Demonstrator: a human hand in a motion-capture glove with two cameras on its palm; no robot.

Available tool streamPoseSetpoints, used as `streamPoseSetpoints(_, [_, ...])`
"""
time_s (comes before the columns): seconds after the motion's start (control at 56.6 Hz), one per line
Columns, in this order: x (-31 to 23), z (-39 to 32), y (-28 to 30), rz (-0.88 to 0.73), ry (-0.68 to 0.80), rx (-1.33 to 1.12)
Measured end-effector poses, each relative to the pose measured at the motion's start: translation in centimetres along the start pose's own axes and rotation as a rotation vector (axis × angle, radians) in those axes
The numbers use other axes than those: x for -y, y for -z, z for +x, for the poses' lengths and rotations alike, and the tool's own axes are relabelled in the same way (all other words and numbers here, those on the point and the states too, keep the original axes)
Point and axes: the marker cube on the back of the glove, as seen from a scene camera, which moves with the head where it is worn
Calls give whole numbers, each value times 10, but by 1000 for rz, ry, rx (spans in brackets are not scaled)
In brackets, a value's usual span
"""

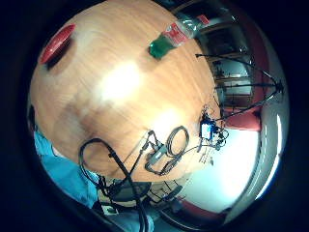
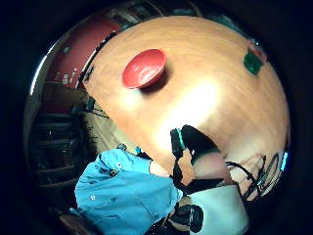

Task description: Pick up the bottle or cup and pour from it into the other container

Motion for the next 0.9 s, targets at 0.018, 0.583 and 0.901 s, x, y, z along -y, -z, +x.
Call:
streamPoseSetpoints(0.018, [-2,-2,-1,0,-22,42])
streamPoseSetpoints(0.583, [-24,126,-10,12,-312,148])
streamPoseSetpoints(0.901, [-10,162,-8,163,-374,270])
